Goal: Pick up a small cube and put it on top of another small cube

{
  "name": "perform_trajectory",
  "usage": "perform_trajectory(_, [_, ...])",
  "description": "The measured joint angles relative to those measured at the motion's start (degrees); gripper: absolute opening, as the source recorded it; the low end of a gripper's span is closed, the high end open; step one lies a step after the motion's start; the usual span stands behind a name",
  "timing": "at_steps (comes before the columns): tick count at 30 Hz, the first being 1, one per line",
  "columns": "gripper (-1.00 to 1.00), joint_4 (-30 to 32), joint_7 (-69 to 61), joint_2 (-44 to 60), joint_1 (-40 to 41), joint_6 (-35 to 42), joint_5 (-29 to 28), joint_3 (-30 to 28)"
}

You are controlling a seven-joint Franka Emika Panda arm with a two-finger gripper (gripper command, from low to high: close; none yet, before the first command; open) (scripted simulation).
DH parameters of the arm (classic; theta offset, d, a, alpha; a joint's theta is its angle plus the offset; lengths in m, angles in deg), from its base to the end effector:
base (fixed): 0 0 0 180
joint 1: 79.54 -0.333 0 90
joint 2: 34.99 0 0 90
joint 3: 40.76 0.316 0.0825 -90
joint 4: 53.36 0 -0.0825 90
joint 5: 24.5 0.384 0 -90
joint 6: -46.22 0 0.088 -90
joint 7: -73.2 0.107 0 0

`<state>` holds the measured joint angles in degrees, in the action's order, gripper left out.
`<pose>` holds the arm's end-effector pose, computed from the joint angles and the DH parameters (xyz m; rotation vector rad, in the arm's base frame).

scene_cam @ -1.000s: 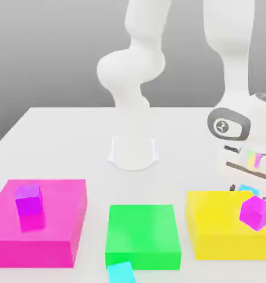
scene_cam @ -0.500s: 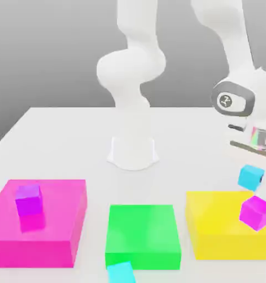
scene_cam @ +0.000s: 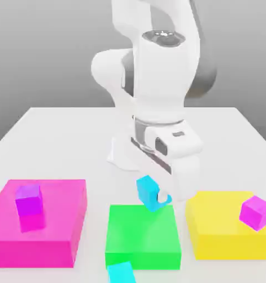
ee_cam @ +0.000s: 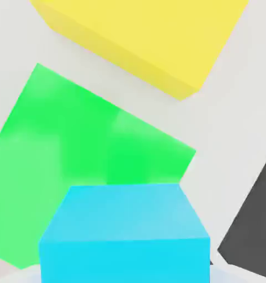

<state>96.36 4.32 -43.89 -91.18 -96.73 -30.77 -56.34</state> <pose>0.4301 -0.0265 0.3064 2.5399 1.7792 0.0179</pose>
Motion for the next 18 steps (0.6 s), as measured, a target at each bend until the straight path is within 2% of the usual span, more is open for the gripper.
perform_trajectory(8, [-1.0, -2.0, -13.3, -3.6, 12.8, 6.3, -3.3, -14.3])
perform_trajectory(14, [-1.0, -0.3, -19.2, 3.8, 12.8, -1.8, 2.1, -17.5])
perform_trajectory(15, [1.0, 0.0, -19.9, 5.2, 12.8, -3.5, 2.9, -17.6])
perform_trajectory(18, [1.0, 0.0, -19.9, 5.2, 12.8, -3.5, 2.9, -17.6])
